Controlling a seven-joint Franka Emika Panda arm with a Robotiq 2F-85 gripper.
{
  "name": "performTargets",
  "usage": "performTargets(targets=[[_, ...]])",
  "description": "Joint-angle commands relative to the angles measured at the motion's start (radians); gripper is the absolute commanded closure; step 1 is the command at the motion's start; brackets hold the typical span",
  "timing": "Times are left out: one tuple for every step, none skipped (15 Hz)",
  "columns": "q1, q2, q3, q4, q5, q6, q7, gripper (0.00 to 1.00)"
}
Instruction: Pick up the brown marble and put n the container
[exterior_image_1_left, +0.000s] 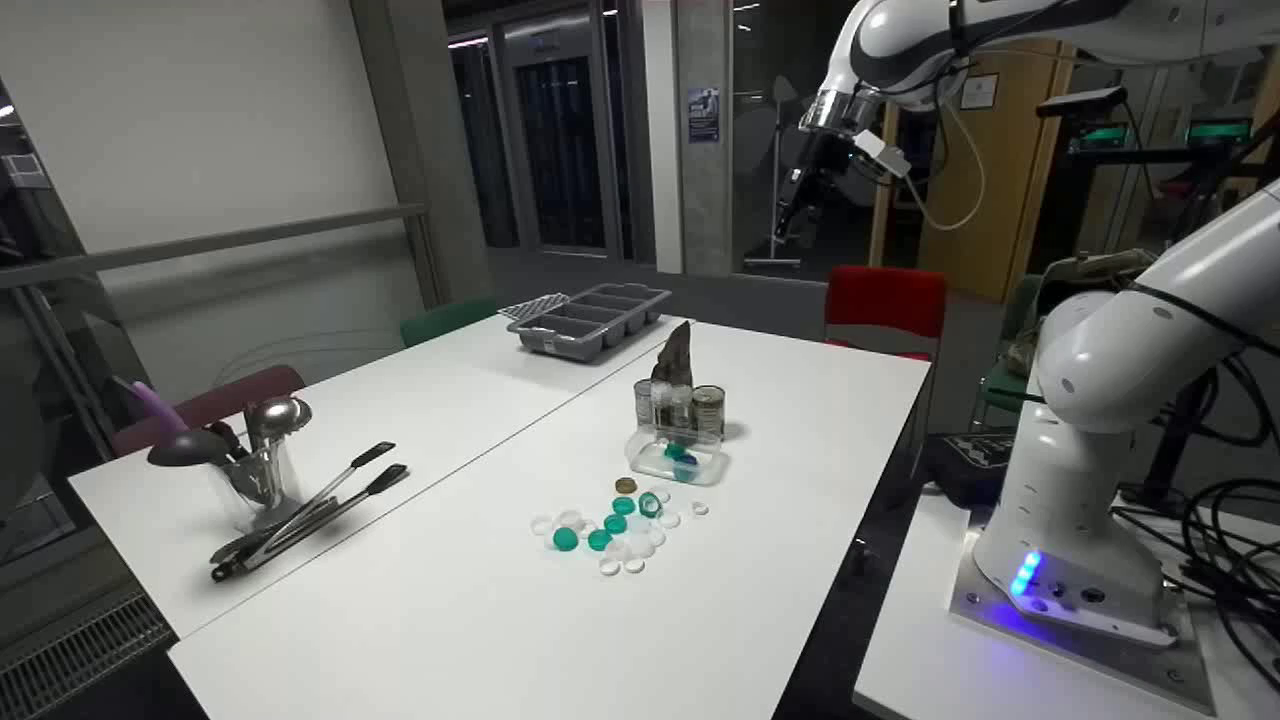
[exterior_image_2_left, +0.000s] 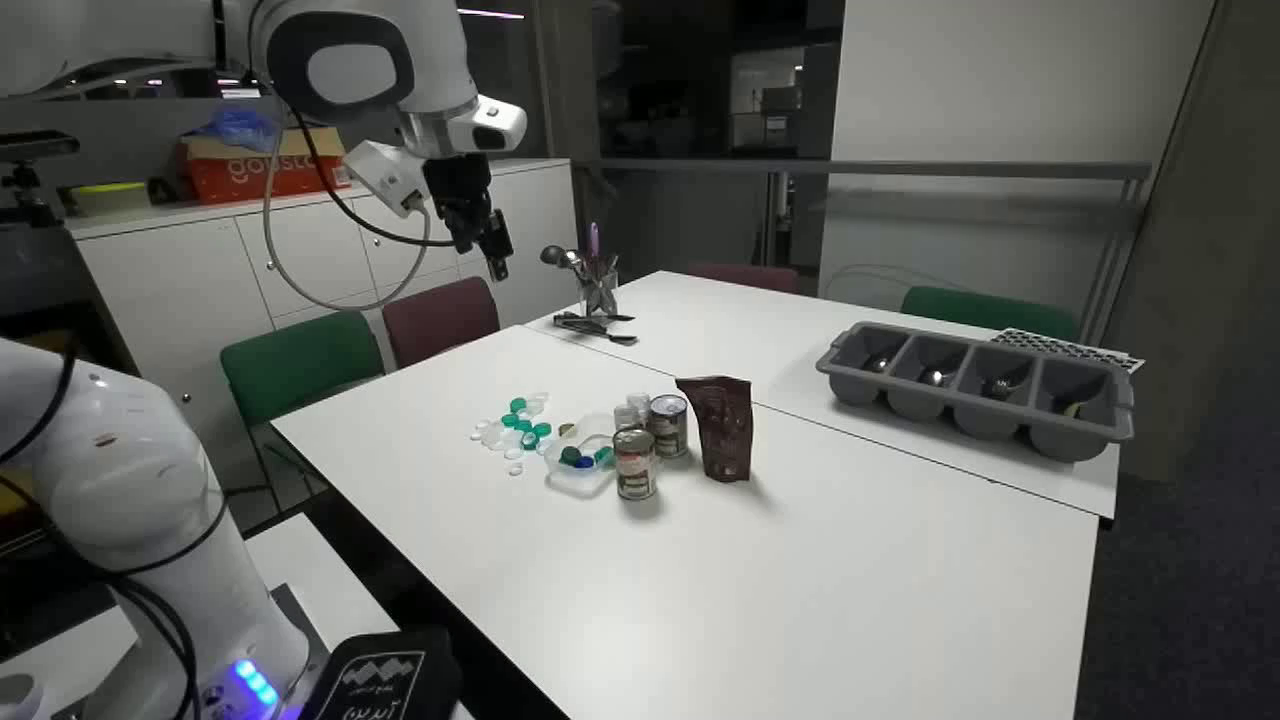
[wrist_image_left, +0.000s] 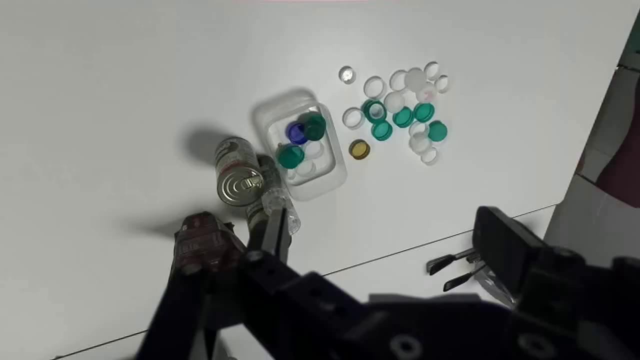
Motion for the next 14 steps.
performTargets(targets=[[-0.029, 0.006, 0.021, 0.003, 0.017, -0.005, -0.016, 0.00], [-0.029, 0.006, 0.021, 0.003, 0.017, -0.005, -0.016, 0.00], [-0.029, 0.006, 0.021, 0.003, 0.017, -0.005, -0.016, 0.00], [-0.029, 0.006, 0.021, 0.003, 0.017, -0.005, -0.016, 0.00], [-0.029, 0.006, 0.021, 0.003, 0.017, -0.005, -0.016, 0.00], [-0.029, 0.006, 0.021, 0.003, 0.017, -0.005, -0.016, 0.00], [-0.029, 0.006, 0.021, 0.003, 0.017, -0.005, -0.016, 0.00], [-0.026, 0.035, 0.024, 0.018, 0.016, -0.003, -0.013, 0.00], [-0.021, 0.058, 0.028, 0.027, 0.011, 0.001, -0.021, 0.00], [-0.022, 0.096, 0.044, 0.039, -0.011, 0.020, -0.017, 0.00], [-0.015, 0.126, 0.050, 0.049, -0.013, 0.034, -0.024, 0.00], [-0.008, 0.165, 0.063, 0.064, -0.024, 0.046, -0.035, 0.00], [-0.003, 0.201, 0.074, 0.081, -0.029, 0.055, -0.038, 0.00], [0.005, 0.247, 0.089, 0.102, -0.037, 0.070, -0.050, 0.00]])
